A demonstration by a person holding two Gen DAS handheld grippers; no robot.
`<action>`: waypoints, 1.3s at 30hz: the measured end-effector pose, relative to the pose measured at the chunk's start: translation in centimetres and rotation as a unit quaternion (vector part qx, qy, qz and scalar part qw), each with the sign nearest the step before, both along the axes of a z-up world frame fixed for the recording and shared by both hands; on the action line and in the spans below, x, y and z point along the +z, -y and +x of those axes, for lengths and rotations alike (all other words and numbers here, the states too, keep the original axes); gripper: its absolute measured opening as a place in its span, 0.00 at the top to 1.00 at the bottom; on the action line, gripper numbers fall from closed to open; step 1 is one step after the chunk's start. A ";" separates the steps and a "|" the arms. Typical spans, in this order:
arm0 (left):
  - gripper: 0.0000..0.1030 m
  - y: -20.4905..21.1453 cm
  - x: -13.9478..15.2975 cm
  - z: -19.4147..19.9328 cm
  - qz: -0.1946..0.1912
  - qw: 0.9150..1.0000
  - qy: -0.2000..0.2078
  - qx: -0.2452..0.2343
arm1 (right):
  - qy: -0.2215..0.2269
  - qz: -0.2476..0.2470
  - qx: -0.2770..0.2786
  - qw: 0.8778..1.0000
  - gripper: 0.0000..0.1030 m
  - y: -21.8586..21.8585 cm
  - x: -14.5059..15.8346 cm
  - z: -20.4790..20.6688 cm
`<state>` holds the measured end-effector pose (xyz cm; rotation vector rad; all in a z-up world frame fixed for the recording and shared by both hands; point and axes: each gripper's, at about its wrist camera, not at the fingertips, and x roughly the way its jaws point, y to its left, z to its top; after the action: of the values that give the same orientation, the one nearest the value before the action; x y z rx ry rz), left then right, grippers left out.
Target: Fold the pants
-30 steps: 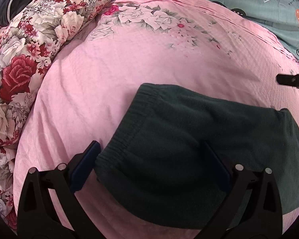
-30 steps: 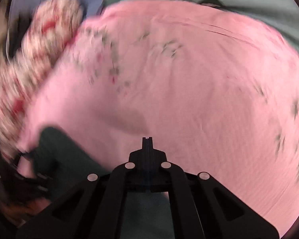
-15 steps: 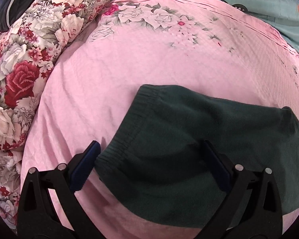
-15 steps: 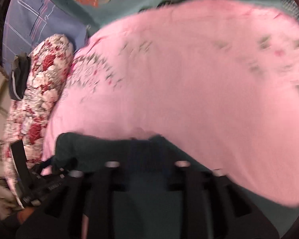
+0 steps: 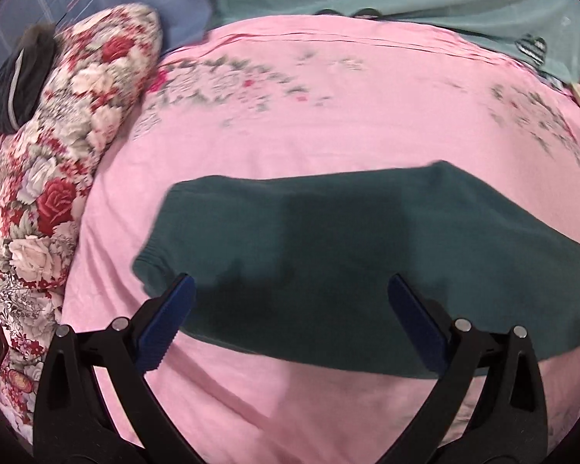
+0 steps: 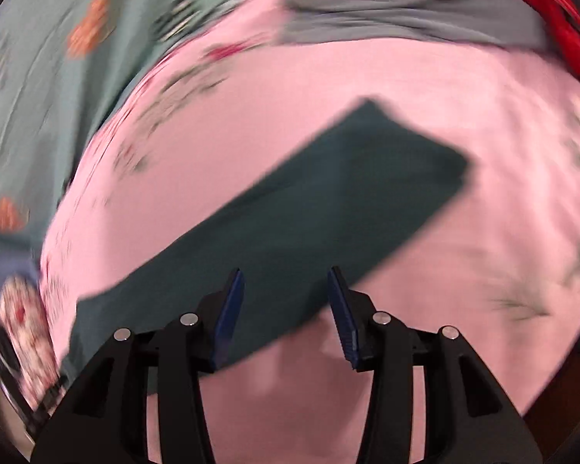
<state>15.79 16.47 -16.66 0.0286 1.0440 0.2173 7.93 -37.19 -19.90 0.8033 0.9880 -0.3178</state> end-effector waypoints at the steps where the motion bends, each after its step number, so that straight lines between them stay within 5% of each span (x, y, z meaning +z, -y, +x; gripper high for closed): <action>1: 0.02 1.4 0.3 -0.1 -0.001 1.000 -0.001 -0.012 | 0.003 0.006 -0.024 1.000 0.56 1.7 -0.1 -0.8; 4: 0.02 5.2 1.1 -0.3 0.005 0.999 0.001 -0.047 | 0.009 0.007 -0.053 0.999 0.56 4.8 -0.7 -1.5; 14: 0.02 11.5 2.7 -1.4 0.035 0.996 0.001 -0.084 | 0.033 -0.027 0.004 0.999 0.57 5.8 -2.1 0.9; 20: 0.02 11.7 3.3 -1.4 0.042 0.997 0.006 -0.069 | 0.017 -0.069 0.025 0.997 0.84 5.7 -1.9 0.8; 26: 0.02 10.3 3.9 -1.4 0.047 0.997 0.014 -0.055 | 0.024 -0.040 0.019 0.999 0.94 6.1 -2.1 0.4; 33: 0.02 7.5 4.3 -1.5 0.042 0.999 0.019 -0.024 | 0.030 -0.003 0.007 1.000 0.91 6.4 -2.4 0.1; 39: 0.02 5.9 4.1 -1.5 0.026 1.000 0.015 -0.006 | 0.021 -0.031 0.020 0.999 0.68 4.8 -1.8 1.1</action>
<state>14.32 10.52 -12.53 0.0791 1.0078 0.2335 9.00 -41.97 -21.66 0.7299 0.9499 -0.2956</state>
